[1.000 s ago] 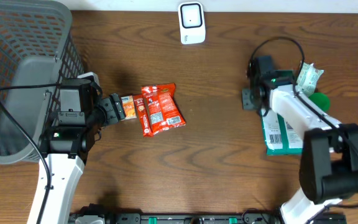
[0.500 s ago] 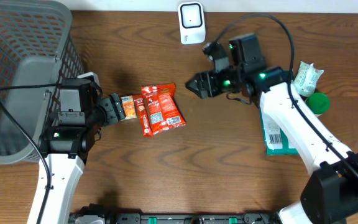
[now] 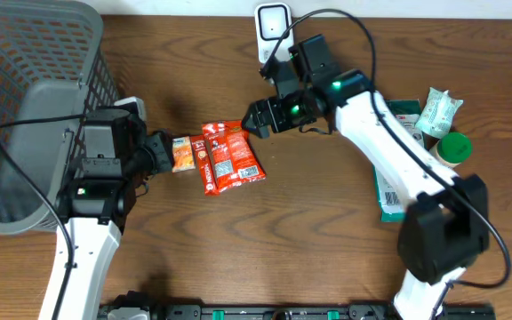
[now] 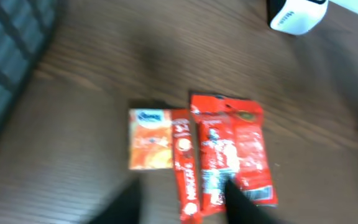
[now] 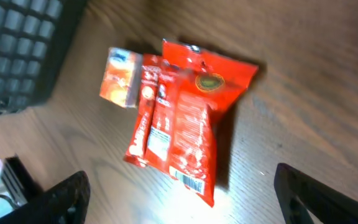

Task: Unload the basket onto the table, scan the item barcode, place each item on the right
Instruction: 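Reach the right gripper toward the red Hacks packet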

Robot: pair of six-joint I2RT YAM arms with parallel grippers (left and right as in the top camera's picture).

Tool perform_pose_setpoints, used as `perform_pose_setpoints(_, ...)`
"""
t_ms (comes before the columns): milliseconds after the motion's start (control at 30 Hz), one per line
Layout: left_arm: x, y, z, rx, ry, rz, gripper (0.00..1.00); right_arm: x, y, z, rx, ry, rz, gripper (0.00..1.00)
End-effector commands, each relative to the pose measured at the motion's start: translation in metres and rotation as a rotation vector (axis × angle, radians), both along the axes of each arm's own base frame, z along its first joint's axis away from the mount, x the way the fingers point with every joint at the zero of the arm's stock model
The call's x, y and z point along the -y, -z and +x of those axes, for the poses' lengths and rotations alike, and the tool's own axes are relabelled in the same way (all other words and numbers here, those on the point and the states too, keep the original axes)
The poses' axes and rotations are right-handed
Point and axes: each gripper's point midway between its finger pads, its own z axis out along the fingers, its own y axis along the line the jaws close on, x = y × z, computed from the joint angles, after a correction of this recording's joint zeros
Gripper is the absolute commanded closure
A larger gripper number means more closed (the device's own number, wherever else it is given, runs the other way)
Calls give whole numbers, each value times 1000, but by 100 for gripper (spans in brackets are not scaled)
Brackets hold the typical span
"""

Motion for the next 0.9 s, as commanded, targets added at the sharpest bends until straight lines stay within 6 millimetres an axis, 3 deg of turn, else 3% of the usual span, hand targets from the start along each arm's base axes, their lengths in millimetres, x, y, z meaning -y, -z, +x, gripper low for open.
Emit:
perform_pose_setpoints(0, 30, 21, 2, -96, 31, -100, 92, -6, 7, 1, 16, -35, -7, 12)
perform_pose_setpoints(200, 78, 63, 15, -169, 161, -80, 93, -8, 31, 9, -32, -15, 7, 18)
perform_pose_setpoints(333, 93, 91, 30, -189, 190, -75, 93, -19, 52, 8, -82, -49, 48, 25)
perform_pose_setpoints(433, 94, 111, 35, -221, 188, -69, 93, -34, 52, 3, -87, -137, 144, 33)
perform_pose_setpoints(600, 93, 146, 31, -309, 182, -54, 92, -43, 50, 10, -49, -157, 196, 74)
perform_pose_setpoints(700, 92, 165, 26, -363, 179, -45, 93, -45, 51, 14, -35, -145, 186, 75)
perform_pose_setpoints(867, 91, 179, 22, -402, 177, -37, 92, -50, 78, 8, -78, -120, 123, 75)
